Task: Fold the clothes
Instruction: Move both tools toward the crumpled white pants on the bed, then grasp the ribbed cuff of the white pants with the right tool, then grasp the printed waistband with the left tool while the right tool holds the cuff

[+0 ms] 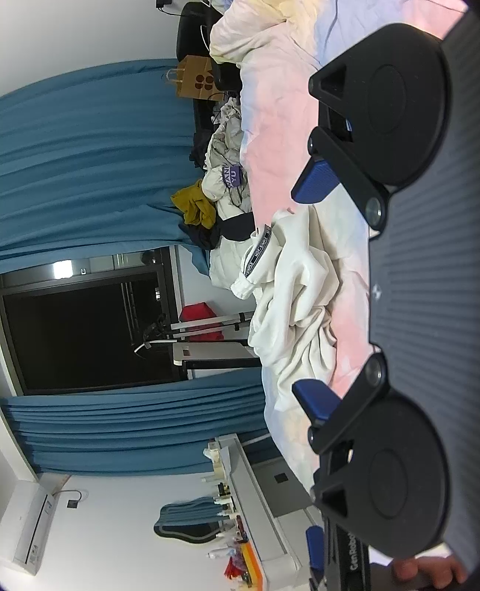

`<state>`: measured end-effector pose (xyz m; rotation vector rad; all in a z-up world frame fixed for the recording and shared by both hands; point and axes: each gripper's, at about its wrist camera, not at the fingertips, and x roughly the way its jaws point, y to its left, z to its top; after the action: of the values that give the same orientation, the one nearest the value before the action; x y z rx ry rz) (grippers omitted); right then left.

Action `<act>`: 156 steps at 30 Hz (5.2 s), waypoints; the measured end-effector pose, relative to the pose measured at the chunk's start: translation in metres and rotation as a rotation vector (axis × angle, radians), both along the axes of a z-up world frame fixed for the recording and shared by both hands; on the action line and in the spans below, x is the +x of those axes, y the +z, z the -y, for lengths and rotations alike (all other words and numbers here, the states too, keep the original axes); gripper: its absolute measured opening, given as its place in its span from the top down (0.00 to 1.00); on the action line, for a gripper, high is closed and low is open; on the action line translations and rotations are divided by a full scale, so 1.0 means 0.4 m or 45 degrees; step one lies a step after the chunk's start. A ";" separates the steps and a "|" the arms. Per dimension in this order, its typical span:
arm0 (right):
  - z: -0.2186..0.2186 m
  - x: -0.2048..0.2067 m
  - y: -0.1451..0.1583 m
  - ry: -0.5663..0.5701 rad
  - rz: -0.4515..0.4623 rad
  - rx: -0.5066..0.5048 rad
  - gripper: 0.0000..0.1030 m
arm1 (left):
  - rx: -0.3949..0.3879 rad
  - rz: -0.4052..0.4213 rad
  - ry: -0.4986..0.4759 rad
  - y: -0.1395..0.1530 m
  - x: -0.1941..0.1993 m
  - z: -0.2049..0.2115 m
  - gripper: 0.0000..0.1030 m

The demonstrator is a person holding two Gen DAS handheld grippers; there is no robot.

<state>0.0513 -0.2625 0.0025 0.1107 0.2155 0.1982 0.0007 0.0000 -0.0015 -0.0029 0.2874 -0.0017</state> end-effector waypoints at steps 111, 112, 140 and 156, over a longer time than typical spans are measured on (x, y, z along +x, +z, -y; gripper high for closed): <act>-0.138 0.089 0.000 0.154 0.012 -0.238 0.79 | -0.498 -0.016 -0.028 -0.058 0.201 -0.273 0.00; -0.141 0.075 -0.017 0.162 -0.022 -0.246 0.79 | -0.505 -0.026 -0.030 -0.054 0.187 -0.272 0.00; -0.034 -0.012 -0.176 0.320 -0.563 0.229 0.11 | -1.404 -0.478 0.166 -0.321 0.216 -0.413 0.05; 0.124 0.100 -0.392 -0.086 -0.963 1.069 0.10 | -1.608 -0.396 0.187 -0.385 0.311 -0.439 0.43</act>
<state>0.0912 -0.3120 -0.1545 1.0344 0.8734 0.1614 0.1249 0.1754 -0.1554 -1.2881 0.5566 -0.0368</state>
